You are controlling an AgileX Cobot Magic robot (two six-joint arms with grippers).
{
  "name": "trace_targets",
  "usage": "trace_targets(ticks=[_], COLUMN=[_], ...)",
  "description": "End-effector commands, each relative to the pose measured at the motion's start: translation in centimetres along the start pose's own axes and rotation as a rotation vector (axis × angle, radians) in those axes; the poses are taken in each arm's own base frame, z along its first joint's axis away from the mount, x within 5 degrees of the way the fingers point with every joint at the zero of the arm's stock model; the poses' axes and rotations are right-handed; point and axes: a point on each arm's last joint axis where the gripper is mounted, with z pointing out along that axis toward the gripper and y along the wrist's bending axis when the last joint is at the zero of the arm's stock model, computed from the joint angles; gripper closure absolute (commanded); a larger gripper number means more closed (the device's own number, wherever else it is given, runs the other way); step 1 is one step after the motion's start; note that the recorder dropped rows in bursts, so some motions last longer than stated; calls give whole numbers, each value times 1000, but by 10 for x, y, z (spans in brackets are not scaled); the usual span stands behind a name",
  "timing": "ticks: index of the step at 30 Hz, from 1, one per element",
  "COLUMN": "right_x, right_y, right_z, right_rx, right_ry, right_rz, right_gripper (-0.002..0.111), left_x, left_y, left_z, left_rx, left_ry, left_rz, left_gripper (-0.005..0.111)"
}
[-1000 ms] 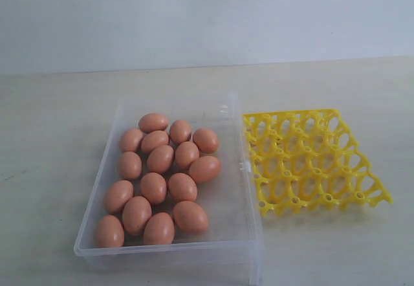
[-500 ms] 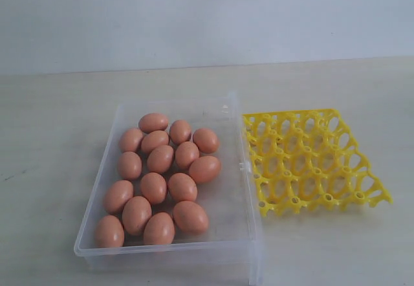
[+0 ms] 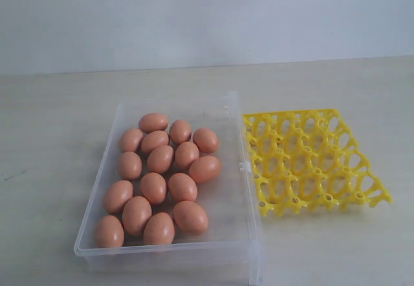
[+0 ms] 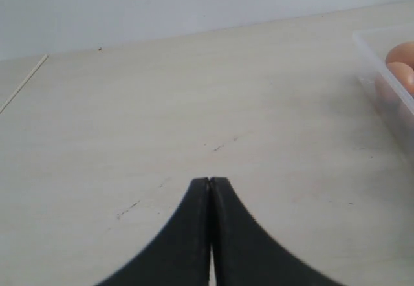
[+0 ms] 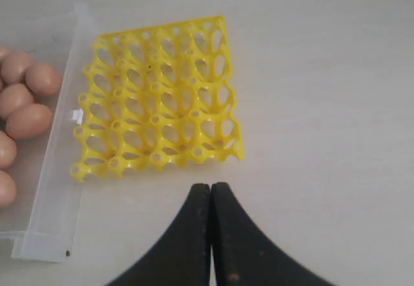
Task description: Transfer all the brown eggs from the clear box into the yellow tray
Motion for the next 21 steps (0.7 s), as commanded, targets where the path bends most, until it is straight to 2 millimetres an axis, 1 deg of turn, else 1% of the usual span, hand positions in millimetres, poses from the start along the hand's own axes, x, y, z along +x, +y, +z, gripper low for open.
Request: trace_targets(ticks=[1,2,3,4,5,6,7,8,9,10,12,13,15,16,17,18,21], right_x=[-15,-20,-23,-27,-29,-32,-32,-33,-34,-35,-37,-38,-38,-38,-38,-37,-39], right_y=[-1,0,1,3,4,7,7,6,6,7,10,14,17,18,20,23,29], right_z=[20,29,34,43,47,57,64,70,78,81,95,100,106,109,112,113,115], right_rx=[20,12,3,-21,-36,-65,-71,-69,-70,-82,-137,-189,-228,-248,-266,-276,-279], right_ry=[122,188,217,271,284,311,339,356,373,378,394,393,400,411,421,424,376], right_rz=[-22,-38,-38,-32,-27,-27,-22,-21,-25,-22,-37,-62,-89,-77,-72,-102,-181], right_gripper=[108,106,103,96,92,82,74,69,68,69,78,79,76,72,65,63,62], left_x=[-2,-2,-2,-2,-2,-2,-2,-2,-2,-2,-2,-2,-2,-2,-2,-2,-2], left_y=[0,0,0,0,0,0,0,0,0,0,0,0,0,0,0,0,0], left_z=[-1,-1,-1,-1,-1,-1,-1,-1,-1,-1,-1,-1,-1,-1,-1,-1,-1], left_rx=[-3,-3,-3,-3,-3,-3,-3,-3,-3,-3,-3,-3,-3,-3,-3,-3,-3], left_ry=[-15,-15,-15,-15,-15,-15,-15,-15,-15,-15,-15,-15,-15,-15,-15,-15,-15], left_rz=[-7,-7,-7,-7,-7,-7,-7,-7,-7,-7,-7,-7,-7,-7,-7,-7,-7], left_gripper=[107,107,107,107,107,107,107,107,107,107,107,107,107,107,107,107,107])
